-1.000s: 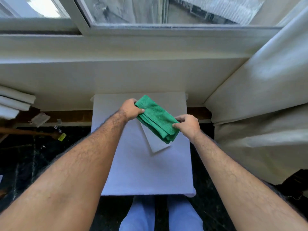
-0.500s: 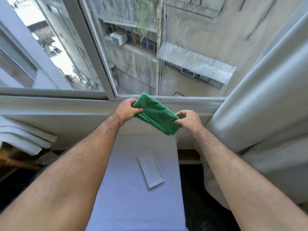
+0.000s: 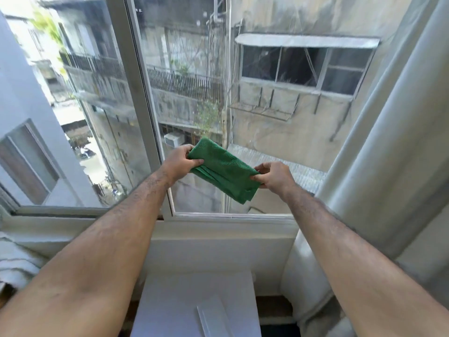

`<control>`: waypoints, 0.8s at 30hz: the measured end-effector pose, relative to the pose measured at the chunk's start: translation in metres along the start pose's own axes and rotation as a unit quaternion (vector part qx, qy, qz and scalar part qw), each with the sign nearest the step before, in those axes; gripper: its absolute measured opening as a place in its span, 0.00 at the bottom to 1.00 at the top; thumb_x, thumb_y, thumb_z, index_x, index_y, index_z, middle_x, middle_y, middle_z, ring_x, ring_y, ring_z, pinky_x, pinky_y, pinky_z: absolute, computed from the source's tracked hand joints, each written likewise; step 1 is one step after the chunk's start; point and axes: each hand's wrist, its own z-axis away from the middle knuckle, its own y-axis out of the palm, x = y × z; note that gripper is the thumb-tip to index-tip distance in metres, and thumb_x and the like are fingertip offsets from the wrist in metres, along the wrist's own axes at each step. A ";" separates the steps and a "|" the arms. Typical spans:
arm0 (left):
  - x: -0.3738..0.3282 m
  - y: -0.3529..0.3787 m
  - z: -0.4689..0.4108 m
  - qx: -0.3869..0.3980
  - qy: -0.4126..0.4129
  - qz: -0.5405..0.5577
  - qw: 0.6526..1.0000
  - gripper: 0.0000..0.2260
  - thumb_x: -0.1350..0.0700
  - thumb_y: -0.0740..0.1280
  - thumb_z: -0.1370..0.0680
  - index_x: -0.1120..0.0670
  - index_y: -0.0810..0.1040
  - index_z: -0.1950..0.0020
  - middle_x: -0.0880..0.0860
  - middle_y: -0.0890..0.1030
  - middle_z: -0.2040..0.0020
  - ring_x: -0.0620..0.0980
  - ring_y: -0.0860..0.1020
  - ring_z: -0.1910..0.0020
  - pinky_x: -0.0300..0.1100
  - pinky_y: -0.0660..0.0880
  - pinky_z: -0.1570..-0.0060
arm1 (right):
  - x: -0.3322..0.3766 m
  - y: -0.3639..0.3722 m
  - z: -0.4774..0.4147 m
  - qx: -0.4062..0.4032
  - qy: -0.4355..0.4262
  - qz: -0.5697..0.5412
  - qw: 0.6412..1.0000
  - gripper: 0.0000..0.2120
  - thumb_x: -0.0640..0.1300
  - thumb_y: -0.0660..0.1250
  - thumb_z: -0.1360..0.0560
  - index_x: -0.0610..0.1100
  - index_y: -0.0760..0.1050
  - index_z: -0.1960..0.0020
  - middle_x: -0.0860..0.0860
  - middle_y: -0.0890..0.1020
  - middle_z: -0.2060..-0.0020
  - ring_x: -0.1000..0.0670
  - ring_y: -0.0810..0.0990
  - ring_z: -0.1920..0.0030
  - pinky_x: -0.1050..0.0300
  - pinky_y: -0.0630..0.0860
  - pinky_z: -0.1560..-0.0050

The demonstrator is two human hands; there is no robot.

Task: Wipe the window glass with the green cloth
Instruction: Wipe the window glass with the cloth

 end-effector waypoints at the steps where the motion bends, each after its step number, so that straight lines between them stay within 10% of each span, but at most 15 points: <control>1: -0.012 -0.007 -0.002 -0.011 0.017 -0.007 1.000 0.12 0.64 0.71 0.21 0.60 0.79 0.37 0.53 0.83 0.49 0.53 0.82 0.47 0.42 0.80 0.44 | 0.012 -0.006 0.000 -0.003 -0.016 -0.003 1.000 0.13 0.31 0.79 0.27 0.34 0.84 0.42 0.42 0.86 0.52 0.44 0.86 0.50 0.61 0.87 0.59; 6: -0.072 -0.041 -0.013 -0.043 0.065 0.039 0.996 0.12 0.64 0.72 0.21 0.60 0.82 0.38 0.58 0.85 0.43 0.57 0.84 0.44 0.54 0.83 0.40 | 0.074 -0.036 0.000 -0.028 -0.079 -0.037 0.996 0.10 0.29 0.77 0.26 0.34 0.84 0.46 0.41 0.85 0.52 0.43 0.85 0.51 0.42 0.87 0.43; 12: -0.133 -0.063 -0.018 -0.127 0.133 0.054 0.982 0.15 0.61 0.74 0.22 0.65 0.80 0.38 0.60 0.84 0.46 0.59 0.86 0.49 0.53 0.87 0.49 | 0.136 -0.058 -0.008 -0.074 -0.134 -0.075 0.985 0.09 0.28 0.76 0.25 0.36 0.83 0.47 0.42 0.84 0.53 0.44 0.85 0.53 0.55 0.89 0.56; 16: -0.174 -0.085 -0.025 -0.201 0.198 0.008 0.959 0.15 0.58 0.73 0.21 0.62 0.80 0.36 0.58 0.84 0.44 0.60 0.84 0.44 0.59 0.84 0.42 | 0.176 -0.064 -0.019 -0.095 -0.171 -0.078 0.978 0.11 0.29 0.76 0.25 0.32 0.83 0.43 0.38 0.86 0.49 0.40 0.87 0.48 0.41 0.88 0.44; 24: -0.248 -0.126 -0.049 -0.279 0.308 -0.123 0.901 0.14 0.62 0.70 0.19 0.63 0.80 0.34 0.63 0.84 0.40 0.53 0.78 0.45 0.42 0.75 0.42 | 0.227 -0.078 -0.043 -0.138 -0.306 0.085 0.938 0.13 0.42 0.81 0.26 0.40 0.86 0.43 0.47 0.87 0.56 0.50 0.85 0.62 0.53 0.87 0.57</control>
